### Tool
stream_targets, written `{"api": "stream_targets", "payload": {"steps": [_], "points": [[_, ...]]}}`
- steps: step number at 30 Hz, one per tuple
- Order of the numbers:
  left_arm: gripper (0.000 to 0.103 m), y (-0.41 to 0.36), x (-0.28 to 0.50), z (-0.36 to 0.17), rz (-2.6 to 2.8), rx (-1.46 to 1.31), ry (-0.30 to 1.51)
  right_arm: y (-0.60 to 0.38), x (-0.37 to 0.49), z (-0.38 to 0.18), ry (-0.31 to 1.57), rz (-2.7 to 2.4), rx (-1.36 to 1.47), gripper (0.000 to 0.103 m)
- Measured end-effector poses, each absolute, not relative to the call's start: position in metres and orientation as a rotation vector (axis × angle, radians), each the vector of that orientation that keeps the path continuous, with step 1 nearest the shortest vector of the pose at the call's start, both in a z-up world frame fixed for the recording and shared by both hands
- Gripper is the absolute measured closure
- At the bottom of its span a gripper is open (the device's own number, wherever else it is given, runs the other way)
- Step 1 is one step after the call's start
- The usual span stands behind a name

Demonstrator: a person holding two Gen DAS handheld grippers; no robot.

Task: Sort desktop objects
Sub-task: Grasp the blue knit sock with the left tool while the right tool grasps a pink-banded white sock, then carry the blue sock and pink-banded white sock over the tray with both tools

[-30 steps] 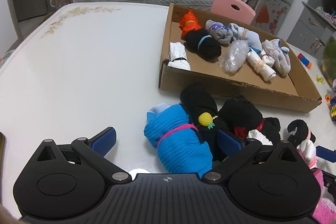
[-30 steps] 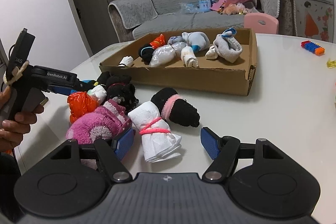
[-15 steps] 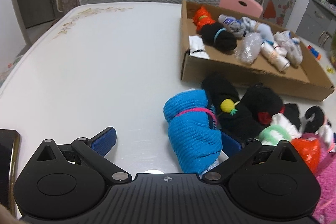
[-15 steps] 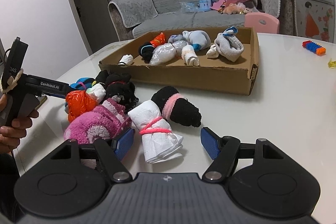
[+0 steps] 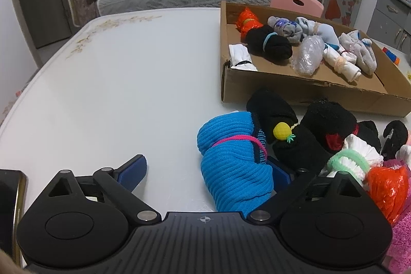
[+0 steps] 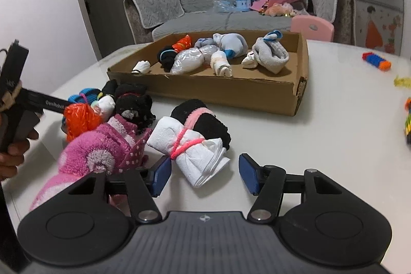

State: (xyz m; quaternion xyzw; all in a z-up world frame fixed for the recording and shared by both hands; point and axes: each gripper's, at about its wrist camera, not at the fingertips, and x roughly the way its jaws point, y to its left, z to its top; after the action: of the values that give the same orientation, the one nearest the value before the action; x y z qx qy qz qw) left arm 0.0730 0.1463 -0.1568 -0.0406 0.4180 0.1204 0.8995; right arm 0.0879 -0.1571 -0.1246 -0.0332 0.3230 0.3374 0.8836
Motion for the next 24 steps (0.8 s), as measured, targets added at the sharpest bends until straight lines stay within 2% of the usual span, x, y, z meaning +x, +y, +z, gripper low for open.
{"api": "stream_targets", "payload": {"steps": [11, 14, 17, 19, 21, 24], "points": [[0.001, 0.147, 0.075, -0.158, 0.285, -0.064, 0.847, -0.147, 0.088, -0.126, 0.643, 0.701, -0.134, 0.05], [0.003, 0.149, 0.075, -0.158, 0.281, -0.066, 0.846, -0.146, 0.086, -0.126, 0.638, 0.706, -0.15, 0.064], [0.021, 0.148, 0.071, -0.155, 0.257, -0.063, 0.831, -0.147, 0.082, -0.125, 0.628, 0.709, -0.161, 0.067], [0.041, 0.146, 0.068, -0.152, 0.23, -0.067, 0.824, -0.15, 0.08, -0.124, 0.625, 0.705, -0.158, 0.067], [0.048, 0.143, 0.064, -0.151, 0.221, -0.051, 0.821, -0.154, 0.079, -0.124, 0.63, 0.696, -0.151, 0.067], [0.049, 0.142, 0.057, -0.15, 0.211, -0.038, 0.823, -0.162, 0.077, -0.123, 0.634, 0.691, -0.143, 0.067]]}}
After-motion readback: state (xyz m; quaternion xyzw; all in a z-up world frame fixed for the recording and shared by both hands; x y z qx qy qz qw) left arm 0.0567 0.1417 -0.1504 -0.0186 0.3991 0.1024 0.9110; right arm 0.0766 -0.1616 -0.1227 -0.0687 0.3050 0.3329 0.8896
